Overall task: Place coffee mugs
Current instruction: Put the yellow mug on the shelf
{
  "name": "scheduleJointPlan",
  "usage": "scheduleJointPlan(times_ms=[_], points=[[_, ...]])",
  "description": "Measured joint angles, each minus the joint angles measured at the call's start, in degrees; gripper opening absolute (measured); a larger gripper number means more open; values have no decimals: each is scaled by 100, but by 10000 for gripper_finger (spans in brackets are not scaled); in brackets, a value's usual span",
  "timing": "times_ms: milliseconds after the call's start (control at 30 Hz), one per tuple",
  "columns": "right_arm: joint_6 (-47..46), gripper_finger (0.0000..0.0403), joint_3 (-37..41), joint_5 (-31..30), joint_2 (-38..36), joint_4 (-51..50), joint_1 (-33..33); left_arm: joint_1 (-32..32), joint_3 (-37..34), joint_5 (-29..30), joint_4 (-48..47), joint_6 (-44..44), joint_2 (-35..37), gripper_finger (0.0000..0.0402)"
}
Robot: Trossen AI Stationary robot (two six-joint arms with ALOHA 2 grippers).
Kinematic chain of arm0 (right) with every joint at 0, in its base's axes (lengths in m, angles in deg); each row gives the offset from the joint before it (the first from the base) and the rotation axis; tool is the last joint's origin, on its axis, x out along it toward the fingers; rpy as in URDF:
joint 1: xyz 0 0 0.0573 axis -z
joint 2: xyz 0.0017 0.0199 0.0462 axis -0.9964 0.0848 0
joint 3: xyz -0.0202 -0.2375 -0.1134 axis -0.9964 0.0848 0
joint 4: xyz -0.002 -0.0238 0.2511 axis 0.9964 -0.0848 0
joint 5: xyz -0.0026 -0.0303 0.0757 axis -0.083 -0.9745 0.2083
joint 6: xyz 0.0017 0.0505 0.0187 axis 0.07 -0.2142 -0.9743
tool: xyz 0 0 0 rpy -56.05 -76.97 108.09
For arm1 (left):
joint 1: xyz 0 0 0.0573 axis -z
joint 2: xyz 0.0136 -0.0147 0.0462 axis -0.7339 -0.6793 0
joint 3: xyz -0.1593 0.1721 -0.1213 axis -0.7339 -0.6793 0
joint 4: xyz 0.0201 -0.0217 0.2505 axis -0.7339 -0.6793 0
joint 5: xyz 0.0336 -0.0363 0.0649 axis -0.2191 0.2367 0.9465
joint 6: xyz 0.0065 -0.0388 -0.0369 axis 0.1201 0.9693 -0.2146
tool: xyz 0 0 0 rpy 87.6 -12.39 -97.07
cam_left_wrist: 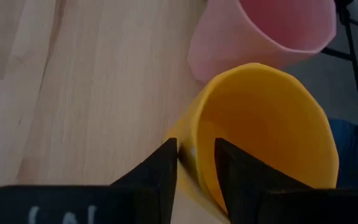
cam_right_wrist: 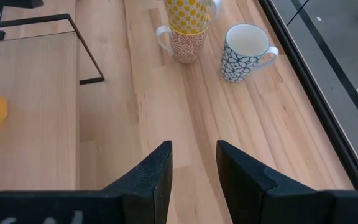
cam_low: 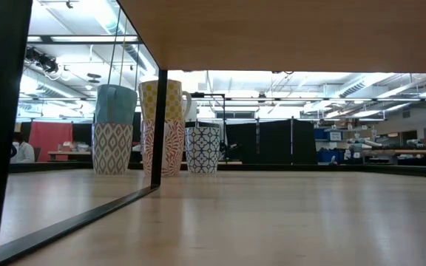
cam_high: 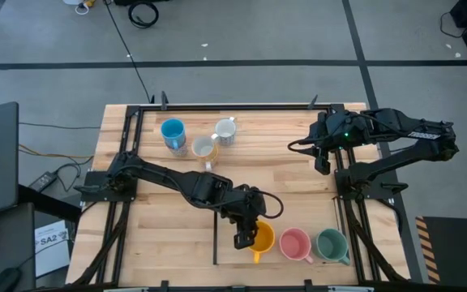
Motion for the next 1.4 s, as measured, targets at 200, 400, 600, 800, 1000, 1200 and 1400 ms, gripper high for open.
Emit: scheduleJointPlan(times_ms=[200, 400, 600, 800, 1000, 1200, 1400], points=[[4, 130, 0, 0, 0, 1, 0, 0, -1, 0, 132, -74, 1, 115], [24, 130, 0, 1, 0, 0, 0, 5, -1, 0, 358, -333, 0, 115], [24, 130, 0, 2, 0, 2, 0, 4, -1, -2, 486, -356, 0, 114], [42, 130, 0, 2, 0, 1, 1, 7, -1, -4, 621, -358, 0, 114], [44, 130, 0, 2, 0, 2, 2, 7, -1, -155, 624, -350, 0, 114], [44, 130, 0, 2, 0, 0, 0, 65, -1, -170, 761, -318, 0, 114], [44, 130, 0, 2, 0, 0, 0, 101, -1, -70, 826, -323, 0, 114]])
